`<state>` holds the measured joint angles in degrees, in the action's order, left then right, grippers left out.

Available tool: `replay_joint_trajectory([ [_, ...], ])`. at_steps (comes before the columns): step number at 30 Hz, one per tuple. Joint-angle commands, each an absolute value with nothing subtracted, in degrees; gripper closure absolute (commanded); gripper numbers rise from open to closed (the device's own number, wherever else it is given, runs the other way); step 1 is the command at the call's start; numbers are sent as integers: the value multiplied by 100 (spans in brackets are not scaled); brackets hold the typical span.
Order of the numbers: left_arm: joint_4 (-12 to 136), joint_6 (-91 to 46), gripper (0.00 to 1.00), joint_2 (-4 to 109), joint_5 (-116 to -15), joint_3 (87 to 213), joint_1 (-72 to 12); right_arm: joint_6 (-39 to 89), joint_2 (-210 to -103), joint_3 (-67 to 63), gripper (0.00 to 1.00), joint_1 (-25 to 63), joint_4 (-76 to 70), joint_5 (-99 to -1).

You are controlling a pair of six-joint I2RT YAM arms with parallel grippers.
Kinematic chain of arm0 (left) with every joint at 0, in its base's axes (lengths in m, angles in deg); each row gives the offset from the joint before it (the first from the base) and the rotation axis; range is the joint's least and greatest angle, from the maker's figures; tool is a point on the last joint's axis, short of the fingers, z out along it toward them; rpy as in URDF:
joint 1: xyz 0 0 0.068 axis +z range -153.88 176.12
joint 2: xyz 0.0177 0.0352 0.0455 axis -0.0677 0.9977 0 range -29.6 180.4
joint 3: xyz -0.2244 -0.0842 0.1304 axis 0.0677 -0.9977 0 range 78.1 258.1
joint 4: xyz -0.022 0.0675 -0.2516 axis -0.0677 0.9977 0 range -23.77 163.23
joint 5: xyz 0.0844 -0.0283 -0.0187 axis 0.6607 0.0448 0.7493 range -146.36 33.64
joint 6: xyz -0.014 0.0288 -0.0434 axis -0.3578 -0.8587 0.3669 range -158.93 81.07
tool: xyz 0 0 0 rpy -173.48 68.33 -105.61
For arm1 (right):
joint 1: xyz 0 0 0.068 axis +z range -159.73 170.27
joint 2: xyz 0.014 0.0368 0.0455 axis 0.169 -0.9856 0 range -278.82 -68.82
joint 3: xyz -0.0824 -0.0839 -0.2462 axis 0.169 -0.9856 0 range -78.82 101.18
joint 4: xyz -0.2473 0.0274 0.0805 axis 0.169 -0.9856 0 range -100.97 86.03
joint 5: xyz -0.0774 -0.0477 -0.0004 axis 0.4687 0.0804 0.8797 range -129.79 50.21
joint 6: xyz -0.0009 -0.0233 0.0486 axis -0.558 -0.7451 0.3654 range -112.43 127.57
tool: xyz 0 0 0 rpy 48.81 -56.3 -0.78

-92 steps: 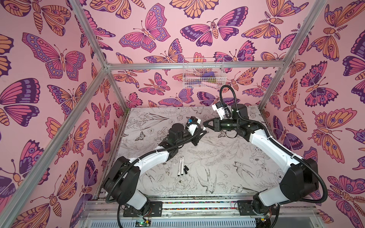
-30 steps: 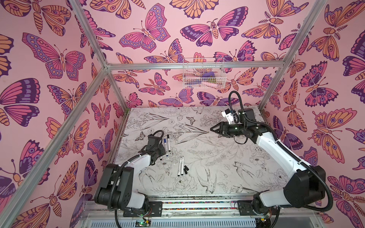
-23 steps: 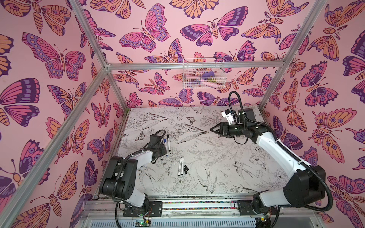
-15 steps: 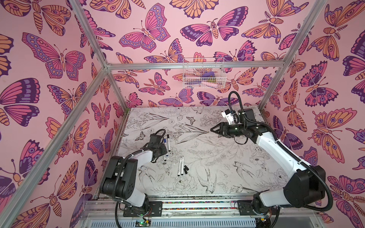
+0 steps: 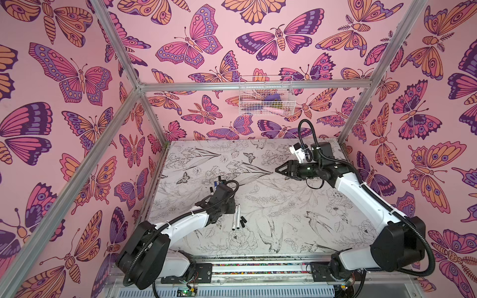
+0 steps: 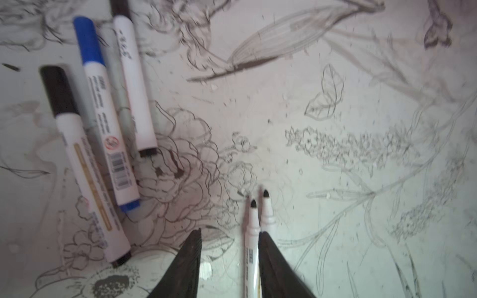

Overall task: Insert the pens into the pen caps
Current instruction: 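Lower the capped black marker onto the table and open the left gripper, then grasp an uncapped white marker with the left gripper and lift it upright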

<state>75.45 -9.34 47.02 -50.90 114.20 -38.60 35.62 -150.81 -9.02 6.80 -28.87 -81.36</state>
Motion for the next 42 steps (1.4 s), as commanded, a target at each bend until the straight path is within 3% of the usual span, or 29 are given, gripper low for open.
replay_joint_trajectory([
  [1,8020,-1183,60,4744,-4927,11330,-4057,3380,-15121,-846,38,679,-3019,-8090],
  [9,8161,-1541,59,5075,-5650,11431,-4297,3322,-15111,-851,38,681,-3066,-8046],
  [18,8589,-1200,61,5474,-5223,11566,-4357,3255,-15073,-819,39,679,-3138,-8020],
  [20,8662,-1174,64,5531,-5183,11592,-4357,3260,-15080,-829,38,683,-3134,-8016],
  [28,9036,-1105,100,5801,-4944,12042,-4354,3253,-15078,-798,39,681,-3185,-7953],
  [33,8900,-1500,100,5503,-5115,12677,-4236,3268,-15031,-858,38,707,-3137,-7985],
  [42,6812,-2035,100,4935,-7040,13112,-4209,3679,-15226,-903,41,1417,-2499,-8193],
])
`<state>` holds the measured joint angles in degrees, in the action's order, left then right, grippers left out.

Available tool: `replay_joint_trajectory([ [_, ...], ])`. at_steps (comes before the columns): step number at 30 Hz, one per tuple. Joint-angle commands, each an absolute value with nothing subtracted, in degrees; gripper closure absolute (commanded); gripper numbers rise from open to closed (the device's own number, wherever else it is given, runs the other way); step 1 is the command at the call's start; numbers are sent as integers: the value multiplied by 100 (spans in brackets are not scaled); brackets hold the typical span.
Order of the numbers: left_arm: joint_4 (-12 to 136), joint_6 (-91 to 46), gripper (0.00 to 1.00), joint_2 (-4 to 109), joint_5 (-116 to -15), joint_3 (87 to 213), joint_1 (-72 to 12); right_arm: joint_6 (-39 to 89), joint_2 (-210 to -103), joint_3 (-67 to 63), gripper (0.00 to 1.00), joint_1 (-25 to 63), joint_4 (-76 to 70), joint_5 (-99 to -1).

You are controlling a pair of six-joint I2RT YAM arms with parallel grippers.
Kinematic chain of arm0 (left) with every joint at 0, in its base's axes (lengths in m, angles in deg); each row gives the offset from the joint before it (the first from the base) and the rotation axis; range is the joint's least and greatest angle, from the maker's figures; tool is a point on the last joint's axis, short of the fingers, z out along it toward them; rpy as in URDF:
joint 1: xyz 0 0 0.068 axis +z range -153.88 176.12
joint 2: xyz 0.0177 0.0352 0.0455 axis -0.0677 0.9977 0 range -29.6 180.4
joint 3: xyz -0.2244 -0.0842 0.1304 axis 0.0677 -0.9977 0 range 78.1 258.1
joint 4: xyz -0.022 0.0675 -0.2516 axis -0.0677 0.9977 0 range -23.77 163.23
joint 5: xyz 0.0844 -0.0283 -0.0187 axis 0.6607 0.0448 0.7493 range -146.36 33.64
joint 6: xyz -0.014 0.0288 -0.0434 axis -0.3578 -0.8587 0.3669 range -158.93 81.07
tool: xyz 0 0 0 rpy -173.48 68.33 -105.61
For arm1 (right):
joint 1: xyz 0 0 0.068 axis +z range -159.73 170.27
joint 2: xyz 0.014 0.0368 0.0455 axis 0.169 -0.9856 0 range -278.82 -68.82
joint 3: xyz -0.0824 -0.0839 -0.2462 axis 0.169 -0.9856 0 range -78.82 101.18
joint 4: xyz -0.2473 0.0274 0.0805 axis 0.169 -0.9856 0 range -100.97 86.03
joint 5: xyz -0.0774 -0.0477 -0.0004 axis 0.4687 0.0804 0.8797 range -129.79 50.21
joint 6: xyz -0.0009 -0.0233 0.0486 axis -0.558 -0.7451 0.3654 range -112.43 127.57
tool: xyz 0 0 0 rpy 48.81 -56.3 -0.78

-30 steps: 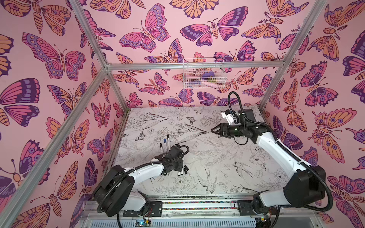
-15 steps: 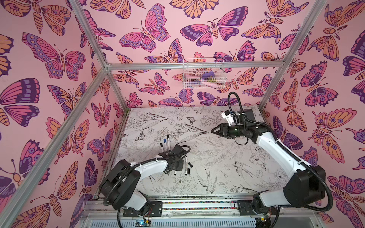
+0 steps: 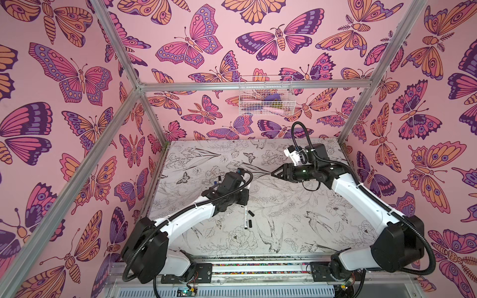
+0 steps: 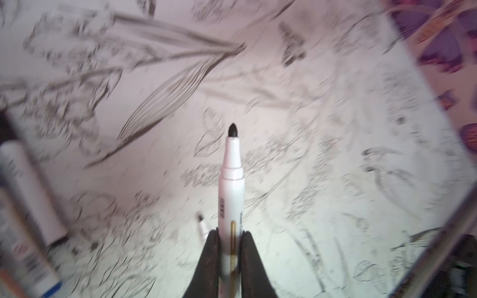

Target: Insert the pens into the pen caps

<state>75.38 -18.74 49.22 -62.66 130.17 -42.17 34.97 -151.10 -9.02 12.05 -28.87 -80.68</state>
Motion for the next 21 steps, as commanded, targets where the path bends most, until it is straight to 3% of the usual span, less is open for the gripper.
replay_joint_trajectory([
  [1,6712,-1992,100,4964,-7118,13135,-4212,3742,-15248,-903,41,1492,-2399,-8199],
  [15,6073,-1741,100,4862,-7256,12974,-4308,3820,-15721,-583,50,1847,-2280,-7923],
  [21,6003,-1683,100,4904,-7358,12937,-4366,3914,-15845,-517,61,1918,-2138,-7882],
])
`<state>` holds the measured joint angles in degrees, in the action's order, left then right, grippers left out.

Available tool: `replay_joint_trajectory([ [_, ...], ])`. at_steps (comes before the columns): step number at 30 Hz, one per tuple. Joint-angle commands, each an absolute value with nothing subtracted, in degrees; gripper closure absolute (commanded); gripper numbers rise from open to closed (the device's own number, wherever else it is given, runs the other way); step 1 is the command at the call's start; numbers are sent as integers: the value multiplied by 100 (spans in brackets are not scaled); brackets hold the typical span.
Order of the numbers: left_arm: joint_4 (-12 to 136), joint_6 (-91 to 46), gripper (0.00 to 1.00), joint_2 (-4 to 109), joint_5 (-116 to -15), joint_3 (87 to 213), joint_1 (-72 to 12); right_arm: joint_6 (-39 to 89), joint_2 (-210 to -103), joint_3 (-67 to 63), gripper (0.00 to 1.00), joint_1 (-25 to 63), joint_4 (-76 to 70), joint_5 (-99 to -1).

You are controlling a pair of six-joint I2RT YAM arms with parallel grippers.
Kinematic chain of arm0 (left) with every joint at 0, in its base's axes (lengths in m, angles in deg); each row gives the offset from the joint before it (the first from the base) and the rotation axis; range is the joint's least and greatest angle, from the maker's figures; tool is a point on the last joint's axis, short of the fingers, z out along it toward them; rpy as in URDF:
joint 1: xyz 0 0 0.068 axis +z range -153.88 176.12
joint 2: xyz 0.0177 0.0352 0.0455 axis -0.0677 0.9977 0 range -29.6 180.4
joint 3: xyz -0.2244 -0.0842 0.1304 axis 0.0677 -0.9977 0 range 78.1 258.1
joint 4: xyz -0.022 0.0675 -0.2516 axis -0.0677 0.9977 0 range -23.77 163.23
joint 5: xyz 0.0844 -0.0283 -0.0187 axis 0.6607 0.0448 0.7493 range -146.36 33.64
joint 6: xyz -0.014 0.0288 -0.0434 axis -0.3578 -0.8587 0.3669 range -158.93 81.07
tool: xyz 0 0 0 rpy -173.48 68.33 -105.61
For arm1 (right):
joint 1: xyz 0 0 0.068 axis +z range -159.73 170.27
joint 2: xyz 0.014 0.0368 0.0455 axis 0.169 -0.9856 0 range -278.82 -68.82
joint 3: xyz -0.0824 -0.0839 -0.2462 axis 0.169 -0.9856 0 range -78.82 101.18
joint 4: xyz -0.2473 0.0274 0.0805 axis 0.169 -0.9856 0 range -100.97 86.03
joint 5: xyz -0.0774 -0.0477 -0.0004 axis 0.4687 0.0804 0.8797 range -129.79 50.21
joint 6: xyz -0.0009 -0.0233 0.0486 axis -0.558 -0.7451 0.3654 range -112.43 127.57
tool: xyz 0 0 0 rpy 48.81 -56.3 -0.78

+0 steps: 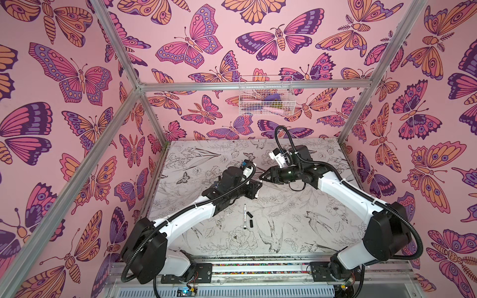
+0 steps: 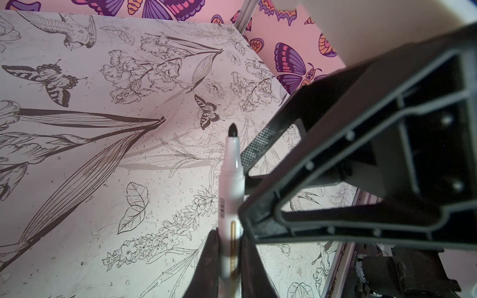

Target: Insert the pens into the pen caps

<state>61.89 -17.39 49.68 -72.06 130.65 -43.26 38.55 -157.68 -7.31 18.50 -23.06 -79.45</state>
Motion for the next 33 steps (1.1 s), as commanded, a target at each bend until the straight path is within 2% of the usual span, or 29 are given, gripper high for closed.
replay_joint_trajectory([
  [1,5966,-1670,100,4914,-7379,12918,-4372,3932,-15847,-502,63,1941,-2108,-7874],
  [11,5893,-1573,100,4932,-7314,12864,-4387,3912,-15847,-464,85,1989,-2101,-7811],
  [12,5888,-1565,97,4945,-7315,12864,-4387,3910,-15847,-478,87,1989,-2104,-7811],
  [15,5894,-1529,71,4997,-7334,12881,-4390,3931,-15849,-510,89,1994,-2059,-7837],
  [17,5919,-1522,61,5029,-7333,12914,-4389,3936,-15845,-517,90,1997,-2058,-7846],
  [20,5940,-1532,60,5068,-7356,12949,-4387,3902,-15806,-525,91,1998,-2064,-7851],
  [25,5970,-1544,67,5080,-7393,12993,-4387,3851,-15769,-568,93,2002,-2096,-7846],
  [33,6070,-1564,67,5172,-7445,13078,-4387,3783,-15721,-612,95,2013,-2091,-7835],
])
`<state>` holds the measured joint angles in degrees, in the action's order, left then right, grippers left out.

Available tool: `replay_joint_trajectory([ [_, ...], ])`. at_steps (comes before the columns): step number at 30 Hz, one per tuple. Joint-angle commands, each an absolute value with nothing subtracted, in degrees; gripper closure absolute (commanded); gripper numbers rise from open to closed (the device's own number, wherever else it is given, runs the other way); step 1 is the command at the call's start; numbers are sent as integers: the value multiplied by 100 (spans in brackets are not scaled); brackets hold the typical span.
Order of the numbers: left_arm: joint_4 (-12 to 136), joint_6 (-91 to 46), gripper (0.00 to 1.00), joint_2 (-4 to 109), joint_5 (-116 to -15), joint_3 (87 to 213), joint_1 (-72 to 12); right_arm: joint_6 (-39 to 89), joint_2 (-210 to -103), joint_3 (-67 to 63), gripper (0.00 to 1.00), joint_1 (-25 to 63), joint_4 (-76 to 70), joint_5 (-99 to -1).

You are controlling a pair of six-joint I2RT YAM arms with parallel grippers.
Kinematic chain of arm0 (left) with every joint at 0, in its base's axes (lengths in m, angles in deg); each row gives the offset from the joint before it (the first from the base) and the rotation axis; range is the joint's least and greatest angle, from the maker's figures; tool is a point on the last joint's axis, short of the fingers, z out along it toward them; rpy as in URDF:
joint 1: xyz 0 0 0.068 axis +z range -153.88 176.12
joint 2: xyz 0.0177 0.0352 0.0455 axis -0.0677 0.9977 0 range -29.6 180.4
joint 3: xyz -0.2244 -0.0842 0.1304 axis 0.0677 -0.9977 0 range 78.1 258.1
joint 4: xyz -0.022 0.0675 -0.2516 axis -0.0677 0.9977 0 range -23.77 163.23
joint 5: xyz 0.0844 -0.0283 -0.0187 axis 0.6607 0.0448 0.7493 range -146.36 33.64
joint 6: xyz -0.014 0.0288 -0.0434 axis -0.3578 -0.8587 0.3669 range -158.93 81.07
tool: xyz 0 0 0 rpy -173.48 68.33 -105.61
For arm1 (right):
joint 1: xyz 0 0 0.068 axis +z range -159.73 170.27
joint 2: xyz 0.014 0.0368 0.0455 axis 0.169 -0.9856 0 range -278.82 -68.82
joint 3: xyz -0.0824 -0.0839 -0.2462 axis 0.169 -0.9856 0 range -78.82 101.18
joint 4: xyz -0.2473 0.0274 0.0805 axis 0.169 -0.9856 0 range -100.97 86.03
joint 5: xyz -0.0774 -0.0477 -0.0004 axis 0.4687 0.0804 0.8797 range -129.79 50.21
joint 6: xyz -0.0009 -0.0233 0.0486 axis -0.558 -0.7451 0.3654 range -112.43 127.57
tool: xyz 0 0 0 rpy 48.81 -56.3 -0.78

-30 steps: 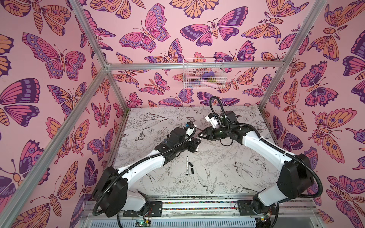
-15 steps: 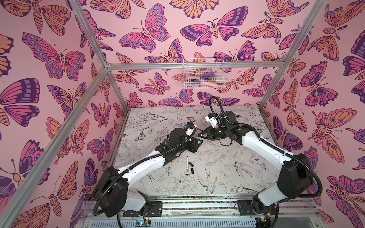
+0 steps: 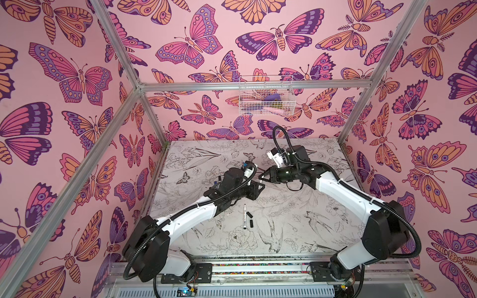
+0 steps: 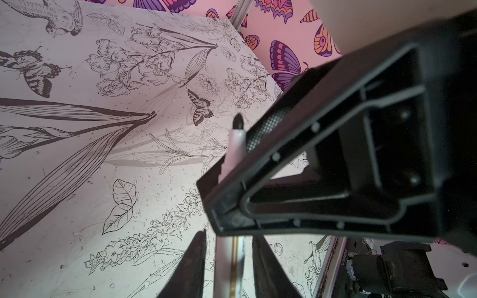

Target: Insert the pens into the pen caps

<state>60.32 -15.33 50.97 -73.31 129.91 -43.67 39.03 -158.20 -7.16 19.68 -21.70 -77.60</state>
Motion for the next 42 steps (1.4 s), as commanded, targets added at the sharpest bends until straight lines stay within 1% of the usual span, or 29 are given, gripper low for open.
replay_joint_trajectory([
  [1,6078,-1570,67,5191,-7467,13098,-4387,3775,-15722,-613,95,2019,-2093,-7833],
  [4,6107,-1572,68,5249,-7507,13158,-4392,3744,-15724,-622,95,2035,-2127,-7821],
  [6,6113,-1572,71,5268,-7508,13181,-4388,3720,-15734,-622,96,2041,-2163,-7811],
  [14,6122,-1559,72,5277,-7516,13206,-4387,3648,-15736,-640,97,2050,-2237,-7794],
  [18,6161,-1572,80,5277,-7534,13223,-4388,3633,-15711,-657,98,2050,-2239,-7747],
  [22,6266,-1562,93,5227,-7479,13202,-4390,3557,-15693,-664,97,2050,-2288,-7741],
  [23,6263,-1531,98,5194,-7410,13169,-4379,3477,-15669,-674,93,2071,-2357,-7728],
  [24,6285,-1471,100,5148,-7261,13126,-4369,3329,-15641,-696,82,2102,-2458,-7703],
  [26,6375,-1222,100,5050,-6823,13014,-4298,2854,-15564,-760,60,2267,-2765,-7699],
  [27,6434,-1035,100,4973,-6498,12923,-4233,2497,-15527,-793,55,2384,-3007,-7489],
  [30,6772,-334,100,4652,-5385,12577,-3972,1662,-15484,-1022,52,2740,-3567,-6965],
  [34,7487,594,100,4046,-4332,12172,-3529,1352,-15736,-1297,53,3144,-3852,-6593],
  [37,7886,764,100,3831,-4197,12097,-3233,1212,-16219,-1313,55,3509,-3892,-6249],
  [42,8067,684,100,3711,-4226,12160,-3150,969,-17093,-651,57,3927,-4234,-5684],
])
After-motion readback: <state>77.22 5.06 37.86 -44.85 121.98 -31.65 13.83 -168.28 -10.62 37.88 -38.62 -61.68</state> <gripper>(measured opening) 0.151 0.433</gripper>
